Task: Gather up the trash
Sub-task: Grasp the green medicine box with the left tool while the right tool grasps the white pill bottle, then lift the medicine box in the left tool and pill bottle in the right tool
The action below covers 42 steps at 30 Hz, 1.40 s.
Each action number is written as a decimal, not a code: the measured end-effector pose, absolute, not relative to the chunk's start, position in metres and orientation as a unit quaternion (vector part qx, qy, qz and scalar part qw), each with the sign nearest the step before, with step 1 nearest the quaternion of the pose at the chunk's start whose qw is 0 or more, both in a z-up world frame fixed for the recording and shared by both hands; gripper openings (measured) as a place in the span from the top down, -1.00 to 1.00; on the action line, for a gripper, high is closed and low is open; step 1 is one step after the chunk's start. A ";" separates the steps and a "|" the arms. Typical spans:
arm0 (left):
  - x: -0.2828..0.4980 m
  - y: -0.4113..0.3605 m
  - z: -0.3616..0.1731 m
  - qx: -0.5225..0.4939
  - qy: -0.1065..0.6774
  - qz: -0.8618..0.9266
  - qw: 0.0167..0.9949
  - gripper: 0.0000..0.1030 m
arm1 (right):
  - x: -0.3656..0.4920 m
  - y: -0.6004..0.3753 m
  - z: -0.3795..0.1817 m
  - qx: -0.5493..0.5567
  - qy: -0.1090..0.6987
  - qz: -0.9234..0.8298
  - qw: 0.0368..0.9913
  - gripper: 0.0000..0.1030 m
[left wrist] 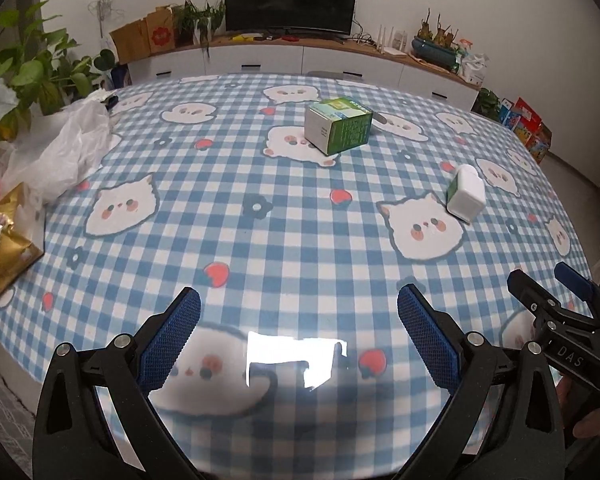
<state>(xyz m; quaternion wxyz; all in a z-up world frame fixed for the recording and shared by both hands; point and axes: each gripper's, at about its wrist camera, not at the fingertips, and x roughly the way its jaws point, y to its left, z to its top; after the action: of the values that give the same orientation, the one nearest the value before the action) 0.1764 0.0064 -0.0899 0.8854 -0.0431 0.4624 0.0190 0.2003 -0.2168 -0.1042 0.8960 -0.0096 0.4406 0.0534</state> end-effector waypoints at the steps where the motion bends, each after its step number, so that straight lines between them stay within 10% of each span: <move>1: 0.188 0.006 -0.092 -0.043 0.463 0.019 0.885 -0.88 | 0.209 -0.216 -0.106 -0.008 0.442 0.053 0.896 -0.85; 15: 0.355 -0.010 -0.096 -0.017 0.465 -0.017 0.885 -0.88 | 0.307 -0.214 -0.131 0.005 0.465 0.044 0.884 -0.84; 28: 0.412 -0.037 -0.129 0.052 0.487 -0.041 0.871 -0.86 | 0.320 -0.209 -0.151 0.002 0.487 0.069 0.871 0.05; 42: 0.413 -0.032 -0.134 0.033 0.484 -0.017 0.874 -0.16 | 0.315 -0.213 -0.147 0.007 0.486 0.080 0.870 0.13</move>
<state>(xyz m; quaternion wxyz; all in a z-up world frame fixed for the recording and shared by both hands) 0.4134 -0.0315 -0.1335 0.8744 0.0331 0.4837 -0.0174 0.3152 -0.2130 -0.1471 0.8704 0.0074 0.4858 0.0797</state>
